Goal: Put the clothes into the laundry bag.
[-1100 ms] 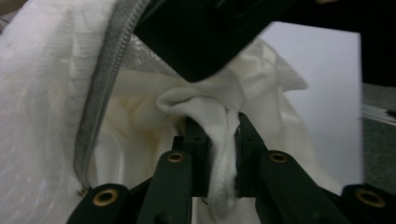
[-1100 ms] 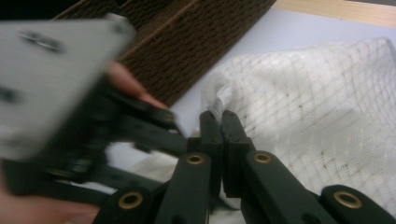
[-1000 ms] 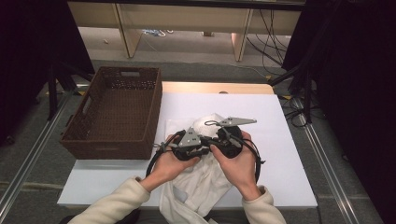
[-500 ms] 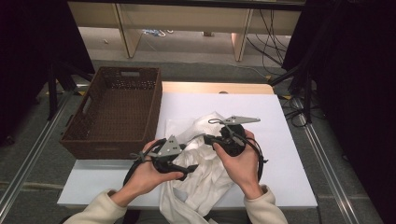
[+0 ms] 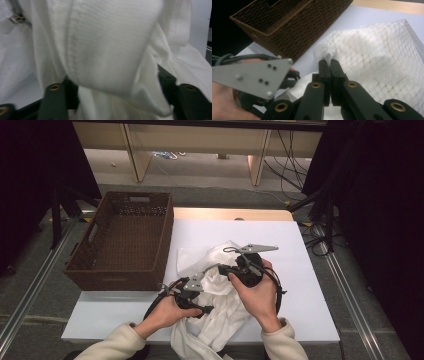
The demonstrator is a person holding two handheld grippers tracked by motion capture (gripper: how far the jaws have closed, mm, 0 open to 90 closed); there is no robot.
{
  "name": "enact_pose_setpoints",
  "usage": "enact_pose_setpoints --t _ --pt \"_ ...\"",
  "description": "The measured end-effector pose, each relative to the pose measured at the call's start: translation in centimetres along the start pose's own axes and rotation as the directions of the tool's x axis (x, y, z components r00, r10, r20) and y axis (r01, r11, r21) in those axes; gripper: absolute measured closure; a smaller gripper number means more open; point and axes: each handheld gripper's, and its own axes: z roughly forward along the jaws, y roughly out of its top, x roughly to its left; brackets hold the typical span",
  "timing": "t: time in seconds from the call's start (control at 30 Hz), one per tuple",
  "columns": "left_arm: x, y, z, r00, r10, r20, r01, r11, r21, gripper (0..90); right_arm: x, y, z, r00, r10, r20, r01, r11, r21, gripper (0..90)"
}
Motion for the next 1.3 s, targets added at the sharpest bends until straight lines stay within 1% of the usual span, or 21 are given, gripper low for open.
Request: enact_pose_setpoints --t 0.03,0.1,0.17,0.2,0.33,0.4,0.47,0.53,0.57,0.6,0.67,0.8,0.83,0.87,0.9,0.93,0.97,1.1,1.13,1.23,1.3 --pt "-0.2 0.1 0.2 0.9998 -0.018 0.008 0.018 0.9996 -0.019 51.3 0.0 0.0 0.1 1.0000 -0.002 0.001 0.002 1.0000 0.000 90.0" --pt "-0.1 0.3 -0.1 1.0000 -0.005 0.001 0.005 0.9998 -0.017 65.2 0.1 0.0 0.0 1.0000 0.000 0.008 0.000 1.0000 0.007 90.0" --pt "-0.3 0.5 -0.4 0.9995 -0.029 0.012 0.029 0.9987 -0.042 72.3 0.3 0.0 0.1 0.9999 -0.004 0.014 0.004 1.0000 0.009 90.0" --pt "-0.4 0.7 -0.8 0.9997 -0.021 0.015 0.022 0.9988 -0.043 73.8 0.3 0.0 0.0 0.9998 -0.006 0.017 0.005 0.9999 0.010 90.0" --pt "-1.2 2.1 -2.7 0.9975 -0.044 0.055 0.051 0.9906 -0.127 75.3 0.7 -0.1 0.1 0.9998 -0.006 0.017 0.006 0.9999 -0.008 90.0" --pt "-1.5 2.9 -4.0 0.9961 -0.057 0.067 0.069 0.9819 -0.177 75.4 0.8 -0.1 0.0 0.9997 -0.025 0.008 0.025 0.9995 -0.018 90.0" --pt "-1.6 3.6 -5.3 0.9923 -0.087 0.089 0.105 0.9687 -0.225 75.5 1.0 0.1 -0.2 0.9984 -0.055 0.016 0.055 0.9981 -0.026 90.0" --pt "-1.7 4.3 -6.5 0.9928 -0.087 0.083 0.106 0.9609 -0.256 75.5 1.2 0.1 -0.4 0.9984 -0.057 0.004 0.057 0.9975 -0.042 90.0" --pt "-1.8 4.7 -7.0 0.9931 -0.087 0.078 0.105 0.9571 -0.270 75.5 1.3 0.2 -0.4 0.9969 -0.079 0.000 0.079 0.9956 -0.051 90.0" --pt "-1.9 5.0 -7.3 0.9945 -0.081 0.066 0.097 0.9560 -0.277 75.5 1.7 0.2 -0.5 0.9991 -0.043 -0.001 0.043 0.9982 -0.043 90.0" --pt "-1.9 5.6 -7.7 0.9967 -0.070 0.042 0.078 0.9572 -0.278 75.5 1.7 0.3 -0.6 0.9971 -0.076 0.003 0.076 0.9944 -0.073 90.0" --pt "-1.7 6.1 -6.5 0.9983 -0.056 0.020 0.059 0.9653 -0.254 75.4 1.9 0.3 -0.9 0.9978 -0.065 -0.004 0.065 0.9952 -0.073 90.0" --pt "-1.5 6.1 -5.9 0.9986 -0.051 0.017 0.053 0.9677 -0.247 75.4 1.7 0.3 -0.8 0.9965 -0.083 -0.009 0.082 0.9943 -0.068 90.0" --pt "-1.4 6.2 -5.2 0.9987 -0.050 0.003 0.049 0.9687 -0.243 75.5 1.8 0.3 -0.7 0.9982 -0.052 -0.031 0.050 0.9969 -0.060 90.0" --pt "-1.0 6.3 -4.5 0.9992 -0.039 0.001 0.038 0.9708 -0.237 75.5 1.8 0.2 -0.6 0.9972 -0.057 -0.049 0.054 0.9968 -0.059 90.0" --pt "-0.7 6.3 -3.7 0.9976 -0.068 -0.015 0.062 0.9645 -0.257 75.4 1.9 0.2 -0.5 0.9970 -0.059 -0.050 0.057 0.9971 -0.051 90.0" --pt "-0.2 6.2 -2.9 0.9971 -0.075 -0.012 0.069 0.9627 -0.262 75.5 2.0 0.2 -0.4 0.9972 -0.058 -0.047 0.056 0.9972 -0.050 90.0" --pt "0.7 6.1 -0.5 0.9966 -0.076 -0.032 0.064 0.9562 -0.286 74.8 1.3 0.1 -0.3 0.9991 -0.040 -0.010 0.040 0.9989 -0.026 90.0" --pt "0.8 6.0 -0.4 0.9982 -0.049 -0.035 0.037 0.9607 -0.275 74.3 1.1 0.0 -0.3 0.9998 -0.009 -0.020 0.008 0.9996 -0.026 90.0" --pt "0.6 5.7 -0.8 0.9992 -0.040 -0.010 0.035 0.9561 -0.291 68.1 0.3 0.1 -0.4 0.9999 -0.012 -0.004 0.012 0.9993 -0.036 90.0" --pt "0.1 5.2 -1.4 0.9999 -0.013 0.010 0.015 0.9616 -0.274 54.3 0.1 0.1 -0.5 0.9999 -0.012 -0.004 0.011 0.9994 -0.033 90.0"
